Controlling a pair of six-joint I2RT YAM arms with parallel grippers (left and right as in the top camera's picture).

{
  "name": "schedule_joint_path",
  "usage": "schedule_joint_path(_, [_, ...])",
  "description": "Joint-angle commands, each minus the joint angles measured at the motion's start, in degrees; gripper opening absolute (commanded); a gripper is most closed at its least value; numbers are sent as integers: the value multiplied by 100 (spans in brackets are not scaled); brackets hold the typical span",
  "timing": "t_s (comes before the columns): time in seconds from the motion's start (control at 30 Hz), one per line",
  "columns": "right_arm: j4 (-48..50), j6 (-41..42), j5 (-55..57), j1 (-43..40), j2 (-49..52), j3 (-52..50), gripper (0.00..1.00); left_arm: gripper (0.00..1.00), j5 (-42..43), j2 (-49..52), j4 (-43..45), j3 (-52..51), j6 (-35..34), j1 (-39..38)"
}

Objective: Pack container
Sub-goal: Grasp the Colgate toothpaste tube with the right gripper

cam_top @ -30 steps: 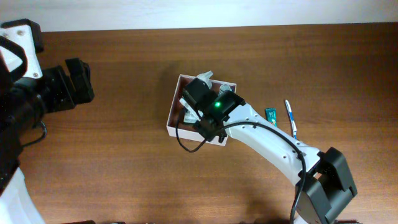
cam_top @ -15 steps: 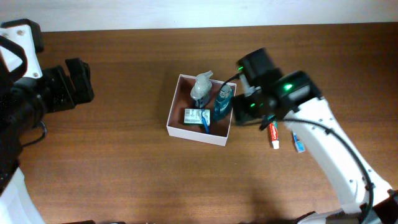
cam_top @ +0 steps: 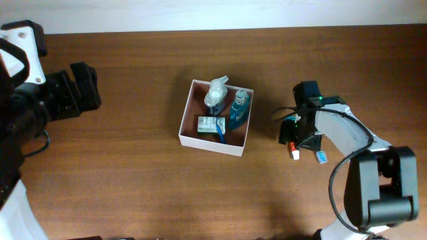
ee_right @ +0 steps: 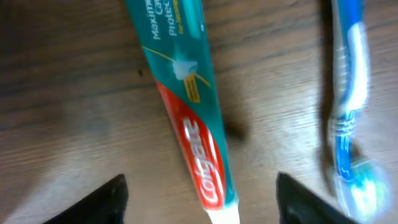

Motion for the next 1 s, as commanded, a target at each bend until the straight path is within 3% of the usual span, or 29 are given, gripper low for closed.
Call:
schedule_joint_path(0.0, [116, 48, -157, -46, 227, -50, 61, 99, 2, -61, 0, 11, 13, 28])
schedule_joint_path(0.07, [131, 48, -160, -44, 308, -52, 57, 99, 0, -61, 0, 11, 13, 28])
schedule_joint_path(0.13, [160, 48, -155, -39, 328, -96, 47, 99, 2, -61, 0, 11, 13, 28])
schedule_joint_path(0.47, [496, 46, -168, -39, 328, -444, 41, 99, 0, -61, 0, 11, 13, 28])
schedule_joint_path(0.6, [476, 44, -179, -39, 328, -529, 21, 99, 2, -61, 0, 11, 13, 28])
schedule_joint_path(0.7, [411, 44, -181, -42, 315, -487, 16, 99, 2, -61, 0, 11, 13, 28])
schedule_joint_path(0.97, [-1016, 46, -350, 4, -212, 649, 12, 99, 2, -61, 0, 11, 13, 28])
